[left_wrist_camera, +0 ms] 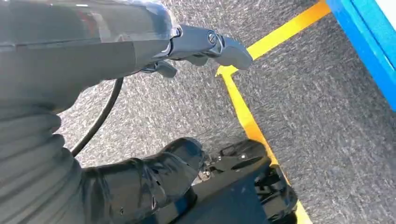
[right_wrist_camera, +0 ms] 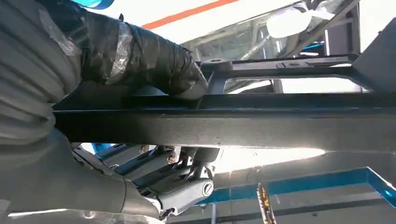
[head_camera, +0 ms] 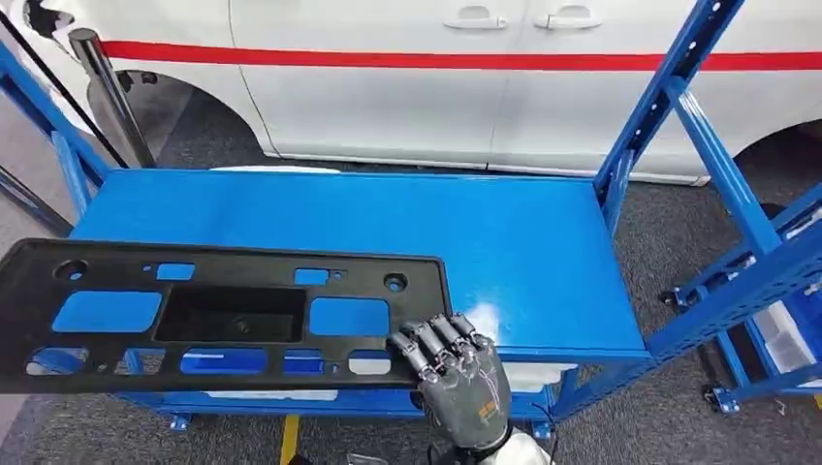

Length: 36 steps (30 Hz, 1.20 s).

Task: Take the parts from the cabinet and place them on the table.

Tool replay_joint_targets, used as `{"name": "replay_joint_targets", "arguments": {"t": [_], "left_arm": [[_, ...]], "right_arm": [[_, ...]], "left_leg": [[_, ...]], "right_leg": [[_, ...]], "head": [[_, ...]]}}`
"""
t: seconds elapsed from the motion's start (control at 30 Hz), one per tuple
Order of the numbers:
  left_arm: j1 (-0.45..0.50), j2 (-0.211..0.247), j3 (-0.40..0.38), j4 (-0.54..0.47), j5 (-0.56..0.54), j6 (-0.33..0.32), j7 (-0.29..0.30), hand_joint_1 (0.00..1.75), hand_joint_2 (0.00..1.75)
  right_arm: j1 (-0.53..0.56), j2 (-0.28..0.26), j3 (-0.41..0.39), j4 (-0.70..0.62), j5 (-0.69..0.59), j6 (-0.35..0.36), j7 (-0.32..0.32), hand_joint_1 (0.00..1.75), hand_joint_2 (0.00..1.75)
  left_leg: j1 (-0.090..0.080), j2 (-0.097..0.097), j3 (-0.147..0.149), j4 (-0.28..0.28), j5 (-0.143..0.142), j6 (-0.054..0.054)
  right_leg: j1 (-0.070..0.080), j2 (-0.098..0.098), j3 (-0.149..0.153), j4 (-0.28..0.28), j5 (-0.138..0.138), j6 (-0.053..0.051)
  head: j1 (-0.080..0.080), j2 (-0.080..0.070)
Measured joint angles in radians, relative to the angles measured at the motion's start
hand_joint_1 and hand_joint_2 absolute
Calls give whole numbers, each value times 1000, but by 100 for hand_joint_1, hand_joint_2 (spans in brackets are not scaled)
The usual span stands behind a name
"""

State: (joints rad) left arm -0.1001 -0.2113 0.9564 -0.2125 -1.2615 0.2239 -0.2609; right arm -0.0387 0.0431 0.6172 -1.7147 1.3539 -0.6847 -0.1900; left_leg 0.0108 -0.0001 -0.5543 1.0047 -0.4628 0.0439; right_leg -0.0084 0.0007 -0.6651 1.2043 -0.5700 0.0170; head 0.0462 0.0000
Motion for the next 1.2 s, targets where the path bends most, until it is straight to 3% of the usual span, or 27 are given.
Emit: {"name": "replay_joint_targets", "arguments": {"t": [0.03, 0.07, 0.1, 0.13, 0.2, 0.23, 0.33, 0.37, 0.4, 0.47, 0.53, 0.57, 0.6, 0.63, 0.7, 0.73, 0.77, 0.87, 0.9, 0.93, 1.0, 1.07, 1.1, 1.13, 1.2], "left_arm": [[1, 0, 0, 0, 0, 0, 0, 0, 175], [2, 0, 0, 0, 0, 0, 0, 0, 175], [2, 0, 0, 0, 0, 1, 0, 0, 175], [2, 0, 0, 0, 0, 2, 0, 0, 175], [1, 0, 0, 0, -1, 2, 0, 0, 175], [2, 0, 0, 0, -1, 2, 0, 0, 175], [-1, 0, 0, 0, -1, 3, 0, 0, 175], [-1, 0, 0, 0, -1, 3, 0, 0, 175], [-1, 0, 0, 0, 0, 3, 0, 0, 175], [-1, 0, 0, 0, 0, 3, 0, 0, 175], [-1, 0, 0, 0, 0, 3, 0, 0, 175], [-1, 0, 0, 0, 0, 3, 0, 0, 175], [0, 0, 0, 0, 0, 3, 0, 0, 175], [1, 0, 0, 0, 0, 3, 0, 0, 175], [0, 1, 0, 0, 0, 3, 0, 0, 175], [-2, 1, 0, 0, 1, 3, 0, 0, 175], [-5, 2, 0, 0, 1, 3, 0, 0, 175], [-2, 2, 0, 0, 1, 3, 0, 0, 175], [-1, 2, 0, 0, 2, 3, 1, 0, 175], [-3, 0, 0, 0, 2, 3, 0, 0, 175], [-5, 0, 0, 0, 2, 3, 0, 0, 175], [-2, 0, 0, 0, 2, 3, 0, 0, 175], [-2, 1, 0, 0, 1, 3, 0, 0, 175], [-2, 1, 0, 0, 1, 3, 0, 0, 175], [-2, 0, 0, 0, 0, 3, 0, 0, 175]], "right_arm": [[1, 0, 0, 0, -1, 0, 0, 175, 175], [1, 0, -1, 0, -3, 0, 0, 175, 175], [3, 0, -3, 0, -3, 0, 0, 175, 175], [5, 0, -5, 0, -4, 0, 0, 175, 175], [4, 0, -6, 0, -6, 0, -1, 175, 175], [4, 0, -6, 0, -7, 0, -2, 175, 175], [5, 2, -6, 0, -7, -1, -6, 175, 175], [5, 2, -7, 0, -8, -1, -8, 175, 175], [5, 5, -8, 0, -8, -1, -8, 175, 175], [4, 7, -8, 0, -8, -1, -10, 175, 175], [4, 8, -8, 0, -8, 0, -10, 175, 175], [4, 8, -9, 0, -8, -1, -10, 175, 175], [5, 8, -10, 0, -8, -1, -10, 175, 175], [5, 8, -10, 0, -8, -1, -10, 175, 175], [5, 9, -10, 0, -8, -1, -11, 175, 175], [5, 9, -10, 0, -8, -1, -11, 175, 175], [4, 10, -10, 0, -8, -1, -11, 175, 175], [4, 10, -11, 0, -9, -1, -11, 175, 175], [4, 10, -11, 0, -9, -1, -11, 175, 175], [4, 10, -13, 0, -9, -1, -11, 175, 175], [3, 10, -13, 0, -9, -1, -11, 175, 175], [5, 10, -13, 0, -9, -1, -11, 175, 175], [5, 9, -14, 1, -9, -1, -11, 175, 175], [5, 9, -14, 2, -9, -1, -11, 175, 175], [5, 9, -14, 3, -9, -1, -11, 175, 175]], "left_leg": [[-1, 2, -4, 1, 1, 1], [-1, 3, -7, 4, 1, 1], [-1, 3, -9, 8, 1, 0], [-1, 2, -11, 12, 1, 0], [-1, 1, -11, 18, -2, -4], [-2, 1, -13, 20, -3, -8], [-7, 0, -22, 22, 3, -28], [-5, 1, -21, 19, 6, -33], [-4, 0, -23, 23, 1, -40], [-1, 0, -52, 95, -64, -49], [2, 0, -113, 247, -148, -56], [2, 0, -132, 301, -166, -58], [2, 0, -131, 312, -160, -58], [2, 0, -108, 278, -135, -57], [2, 0, -13, 116, -57, -50], [1, 0, 32, 29, -39, -42], [-7, 0, 39, 8, -47, -40], [-10, -2, 28, 10, -37, -28], [-3, -1, 27, -3, -26, -18], [1, 6, 33, -10, -15, -12], [1, 6, 21, -12, -6, 1], [0, 9, 8, -7, 0, 1], [0, 9, 2, -4, 2, 0], [0, 9, -2, -1, 3, -2], [1, 9, -8, 9, 3, -4]], "right_leg": [[-1, 0, -35, 79, -32, 3], [-2, 0, -56, 127, -43, 5], [-3, 0, -52, 126, -30, 5], [-5, 0, -25, 79, 4, 4], [-6, 0, 72, -99, 88, -3], [-4, 0, 98, -150, 77, -9], [3, 3, 87, -157, 87, -19], [5, 3, 86, -158, 90, -24], [-3, 1, 87, -169, 99, -37], [-4, -1, 82, -172, 106, -48], [-1, -4, 72, -172, 111, -53], [0, -5, 67, -171, 114, -54], [0, -5, 64, -170, 117, -53], [1, -4, 61, -168, 118, -52], [1, -3, 59, -165, 120, -49], [1, -4, 59, -163, 122, -46], [8, -4, 55, -159, 124, -40], [3, -4, 52, -167, 137, -21], [9, -3, 52, -167, 141, -14], [4, 0, 48, -156, 127, -12], [3, 0, 3, -50, 38, -5], [-1, 0, -56, 104, -34, 2], [-3, -1, -61, 129, -35, 4], [-6, -1, -43, 107, -15, 5], [-10, -1, 50, -45, 59, 3]], "head": [[-1, 0], [0, 0], [0, 0], [0, 0], [0, 0], [0, 0], [-1, 0], [-1, 0], [-1, 0], [-3, 0], [-2, 0], [-3, 0], [-2, 0], [-3, 0], [-3, 0], [-3, 0], [-3, 0], [-2, 0], [-2, 0], [-2, 0], [1, 0], [1, 0], [1, 0], [1, 0], [1, 0]]}}
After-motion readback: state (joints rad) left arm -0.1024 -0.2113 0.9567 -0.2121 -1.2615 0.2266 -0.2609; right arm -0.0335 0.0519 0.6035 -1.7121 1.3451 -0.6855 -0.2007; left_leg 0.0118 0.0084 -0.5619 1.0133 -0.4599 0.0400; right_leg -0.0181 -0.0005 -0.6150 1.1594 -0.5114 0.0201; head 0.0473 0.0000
